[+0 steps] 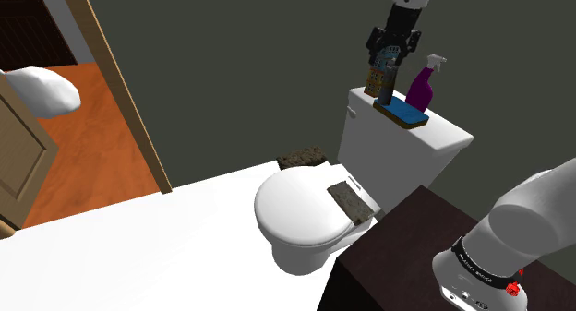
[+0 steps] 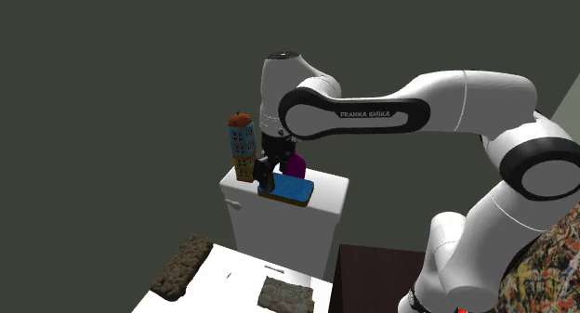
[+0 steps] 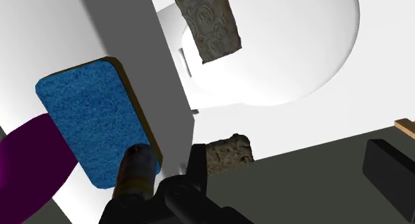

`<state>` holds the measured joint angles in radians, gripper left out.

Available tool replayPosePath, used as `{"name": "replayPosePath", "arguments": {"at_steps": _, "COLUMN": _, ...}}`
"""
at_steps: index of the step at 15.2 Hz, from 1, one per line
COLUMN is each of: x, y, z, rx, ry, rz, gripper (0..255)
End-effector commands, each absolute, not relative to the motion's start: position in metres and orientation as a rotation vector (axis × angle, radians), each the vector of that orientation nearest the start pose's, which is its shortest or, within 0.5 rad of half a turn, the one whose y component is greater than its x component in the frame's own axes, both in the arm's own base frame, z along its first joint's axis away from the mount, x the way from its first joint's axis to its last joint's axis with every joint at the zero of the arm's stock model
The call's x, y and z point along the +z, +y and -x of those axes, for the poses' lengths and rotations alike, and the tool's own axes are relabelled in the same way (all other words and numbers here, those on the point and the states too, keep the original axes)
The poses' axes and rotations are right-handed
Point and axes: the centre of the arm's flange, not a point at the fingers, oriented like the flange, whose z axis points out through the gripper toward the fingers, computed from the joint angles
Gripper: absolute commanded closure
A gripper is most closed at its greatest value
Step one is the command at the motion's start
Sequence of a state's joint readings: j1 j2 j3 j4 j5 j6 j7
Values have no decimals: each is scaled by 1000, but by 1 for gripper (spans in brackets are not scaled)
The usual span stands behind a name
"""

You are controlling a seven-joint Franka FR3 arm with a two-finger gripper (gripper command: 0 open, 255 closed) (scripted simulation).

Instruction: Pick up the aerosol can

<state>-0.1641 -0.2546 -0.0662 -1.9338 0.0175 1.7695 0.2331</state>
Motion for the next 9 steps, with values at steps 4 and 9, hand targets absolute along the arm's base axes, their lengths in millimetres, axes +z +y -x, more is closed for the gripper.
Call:
{"name": "replayPosePath", "arguments": {"at_steps": 4, "x": 592, "y": -171, "z": -507, "rx": -119, "ry": 890, "rz": 2993, "gripper": 0}}
{"name": "replayPosePath", "arguments": {"at_steps": 9, "x": 581, "y": -230, "z": -531, "rx": -99, "ry": 1062, "rz": 2954, "gripper": 0}}
